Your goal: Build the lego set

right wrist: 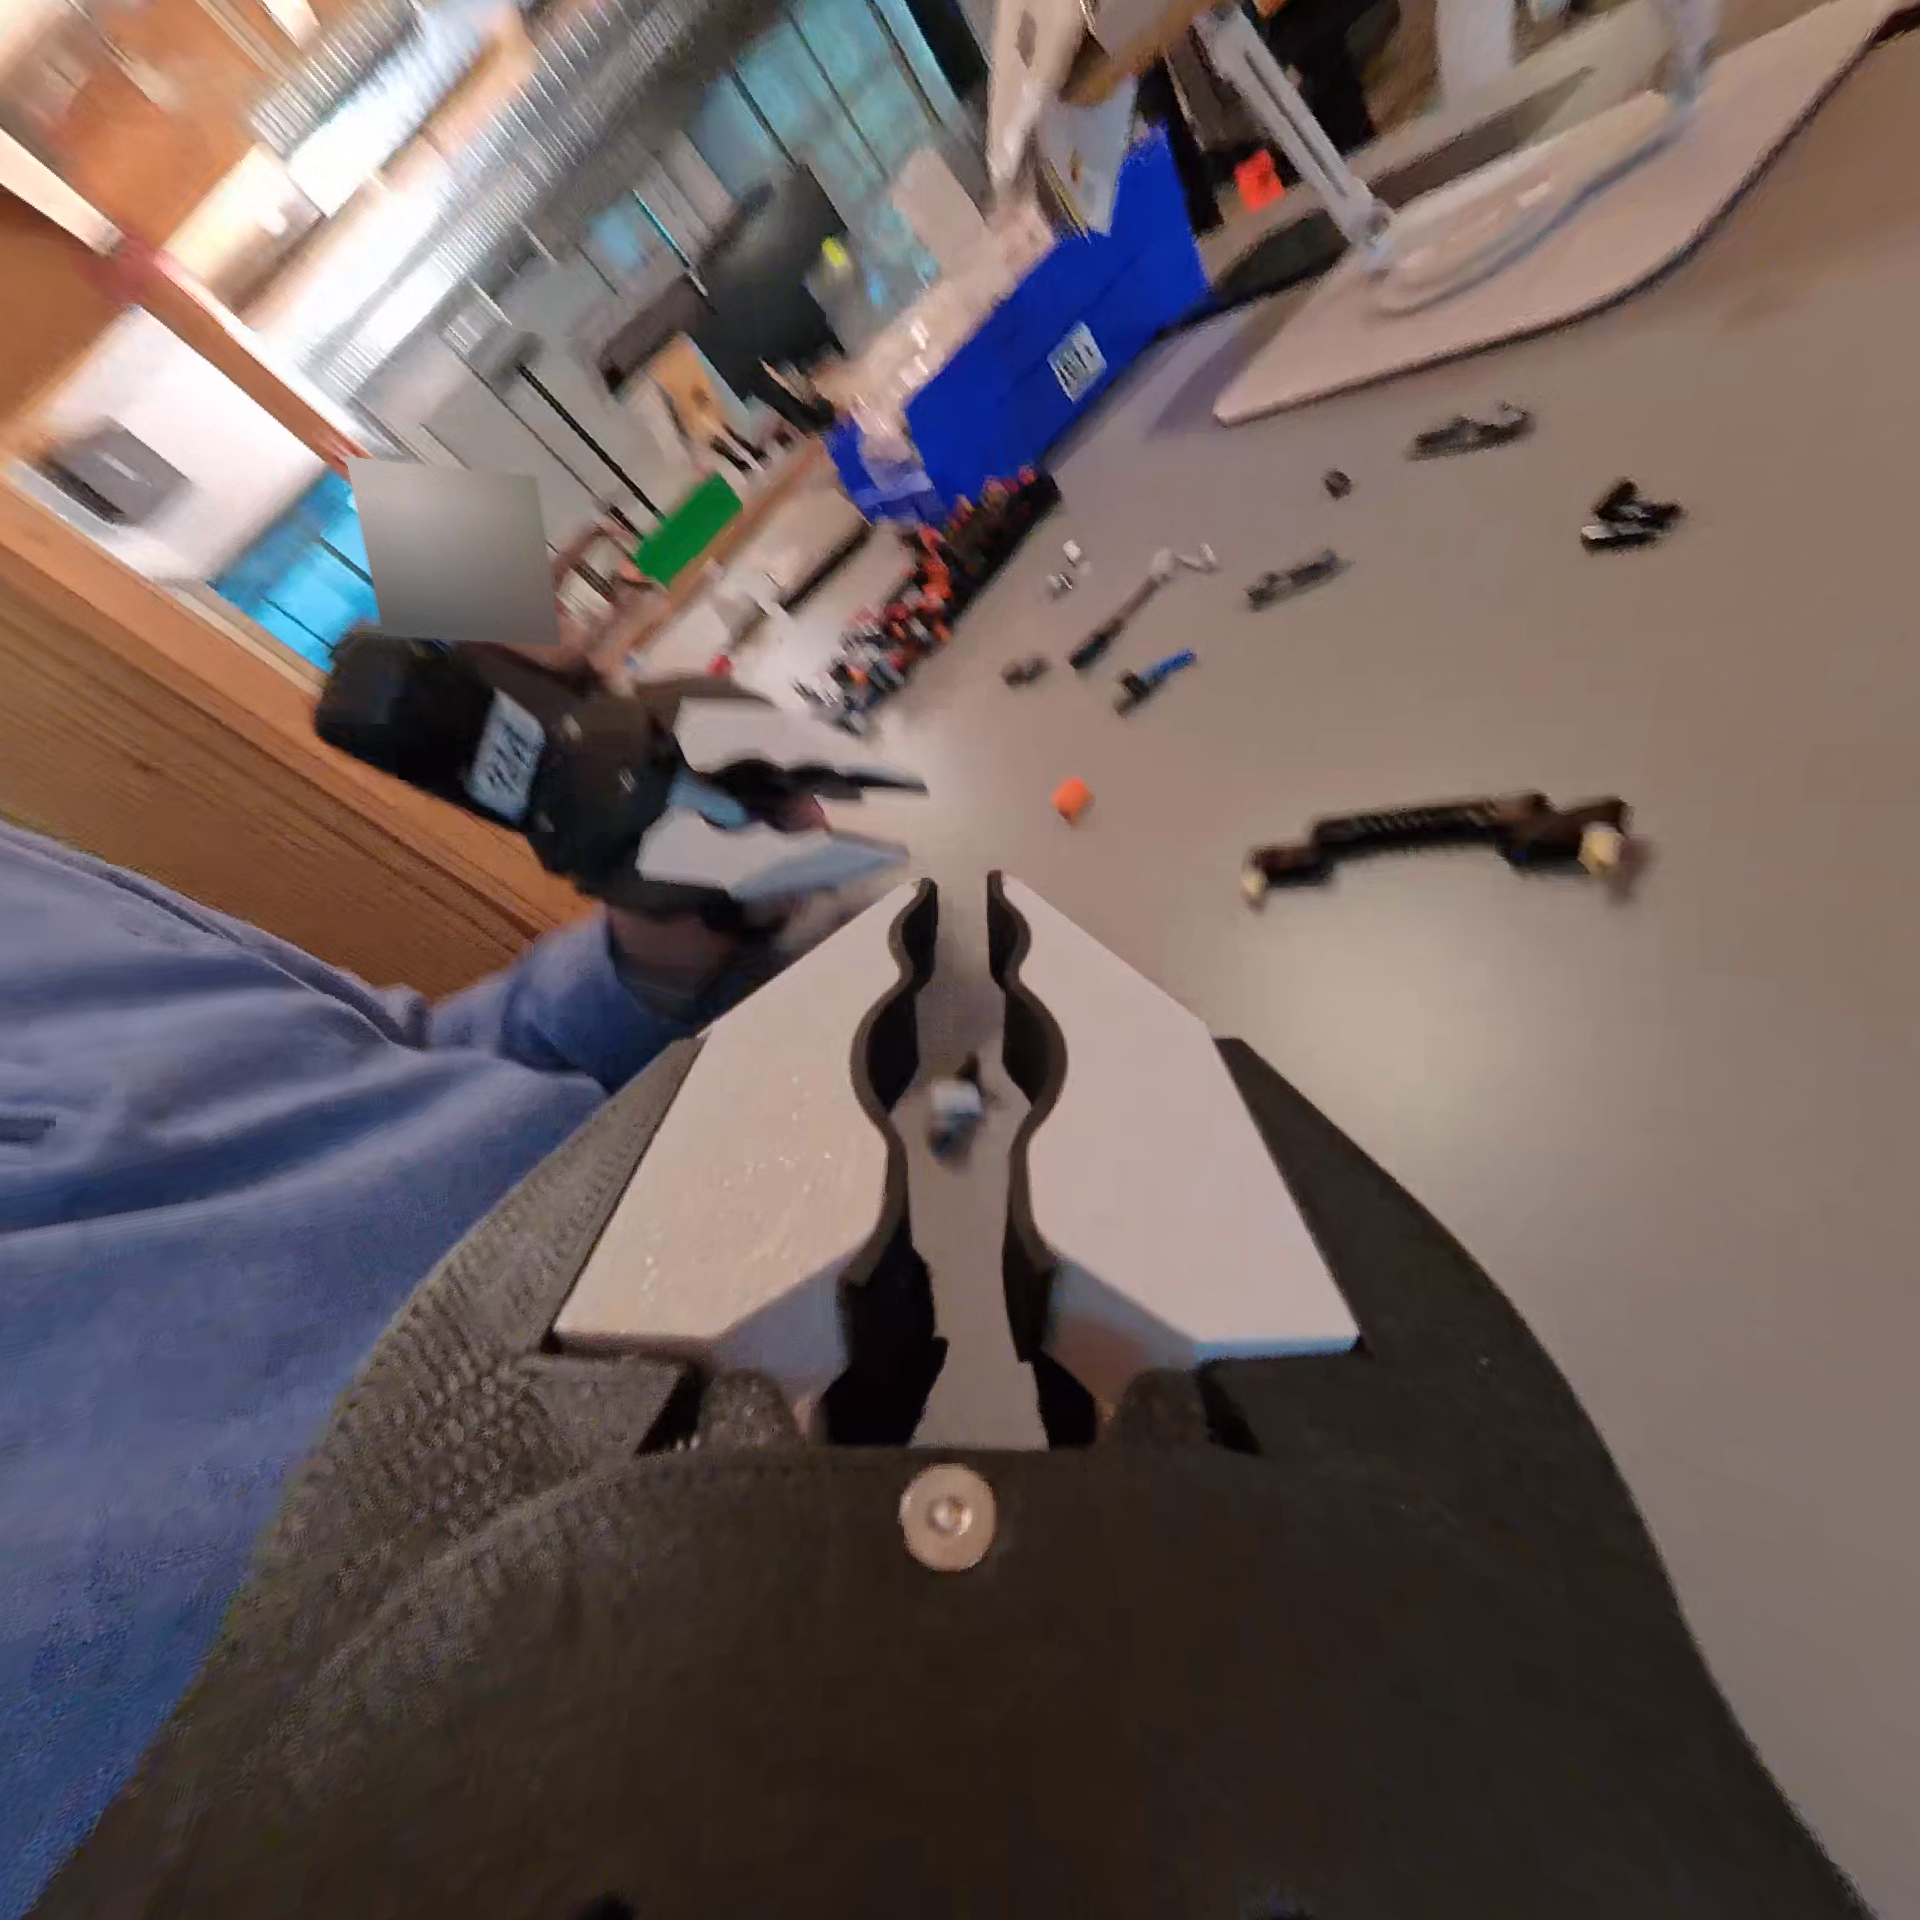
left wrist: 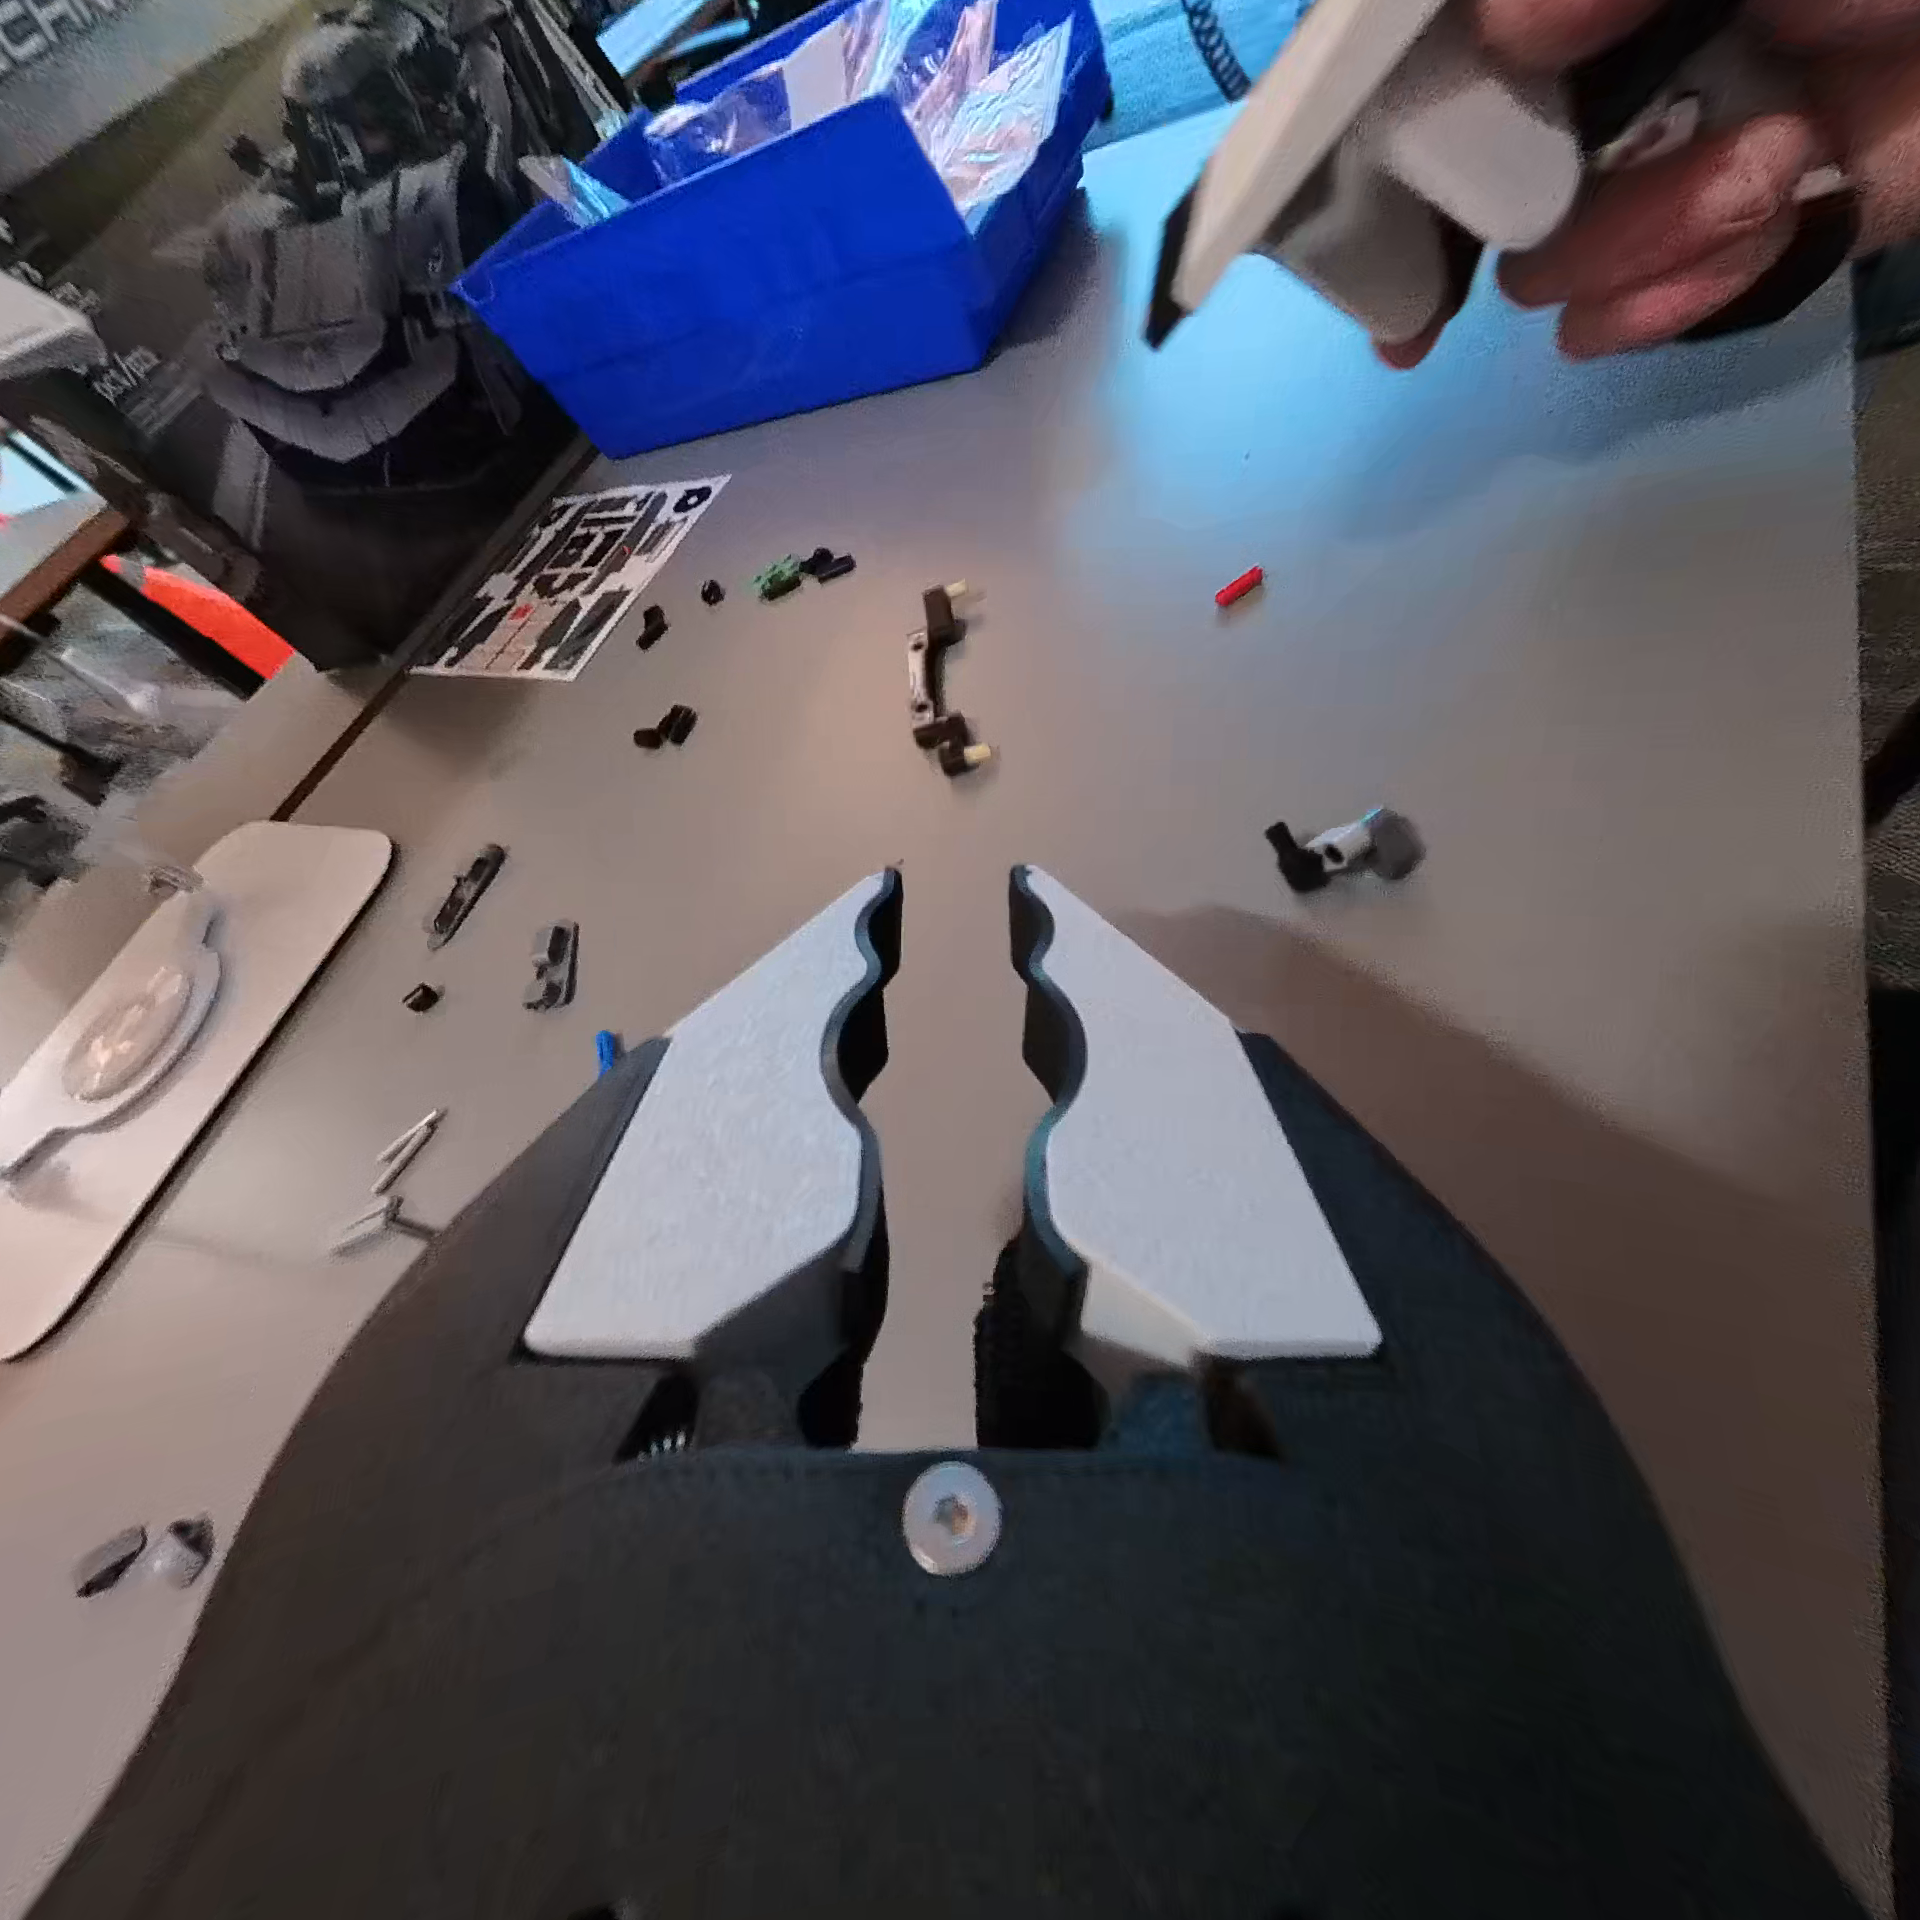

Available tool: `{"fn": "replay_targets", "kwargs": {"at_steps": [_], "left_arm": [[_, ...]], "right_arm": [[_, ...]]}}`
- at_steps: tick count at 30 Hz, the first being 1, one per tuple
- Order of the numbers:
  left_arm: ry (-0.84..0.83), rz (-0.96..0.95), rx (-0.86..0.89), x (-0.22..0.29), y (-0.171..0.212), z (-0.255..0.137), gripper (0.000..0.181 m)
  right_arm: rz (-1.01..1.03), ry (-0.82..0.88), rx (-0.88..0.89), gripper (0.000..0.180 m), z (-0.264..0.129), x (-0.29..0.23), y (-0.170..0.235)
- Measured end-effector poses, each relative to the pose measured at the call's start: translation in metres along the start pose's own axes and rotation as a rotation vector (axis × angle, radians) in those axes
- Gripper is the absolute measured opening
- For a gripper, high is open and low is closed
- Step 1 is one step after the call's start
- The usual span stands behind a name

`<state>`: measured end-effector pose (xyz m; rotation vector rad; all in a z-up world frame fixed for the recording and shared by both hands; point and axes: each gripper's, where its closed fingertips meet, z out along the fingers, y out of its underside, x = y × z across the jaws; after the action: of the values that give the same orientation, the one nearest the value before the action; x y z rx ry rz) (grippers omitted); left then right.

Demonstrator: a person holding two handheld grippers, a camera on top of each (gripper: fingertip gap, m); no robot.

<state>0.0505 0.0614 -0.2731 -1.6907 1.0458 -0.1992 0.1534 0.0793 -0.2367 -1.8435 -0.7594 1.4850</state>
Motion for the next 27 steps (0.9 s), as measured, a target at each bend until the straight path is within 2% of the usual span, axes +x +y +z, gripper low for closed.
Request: {"fn": "replay_targets", "kwargs": {"at_steps": [3, 8, 14, 17, 21, 22, 27], "left_arm": [[0.006, -0.011, -0.019, -0.004, 0.009, -0.005, 0.019], [-0.024, 0.000, -0.053, -0.013, 0.021, -0.013, 0.019], [-0.078, -0.012, -0.075, -0.028, 0.033, -0.026, 0.018], [-0.107, -0.026, -0.076, -0.035, 0.038, -0.032, 0.018], [-0.108, -0.052, -0.054, -0.036, 0.038, -0.032, 0.017], [-0.109, -0.052, -0.056, -0.037, 0.038, -0.031, 0.017], [-0.086, -0.065, -0.043, -0.034, 0.036, -0.026, 0.017]], "right_arm": [[-0.061, 0.097, -0.117, 0.017, -0.015, 0.008, 0.026], [-0.203, 0.273, -0.256, 0.021, -0.034, 0.030, 0.052], [-0.364, 0.400, -0.384, 0.025, -0.034, 0.051, 0.059], [-0.431, 0.452, -0.445, 0.020, -0.028, 0.064, 0.060], [-0.456, 0.445, -0.516, 0.011, -0.018, 0.073, 0.068], [-0.447, 0.433, -0.511, 0.004, -0.016, 0.073, 0.068], [-0.448, 0.410, -0.517, 0.002, -0.008, 0.076, 0.064]]}}
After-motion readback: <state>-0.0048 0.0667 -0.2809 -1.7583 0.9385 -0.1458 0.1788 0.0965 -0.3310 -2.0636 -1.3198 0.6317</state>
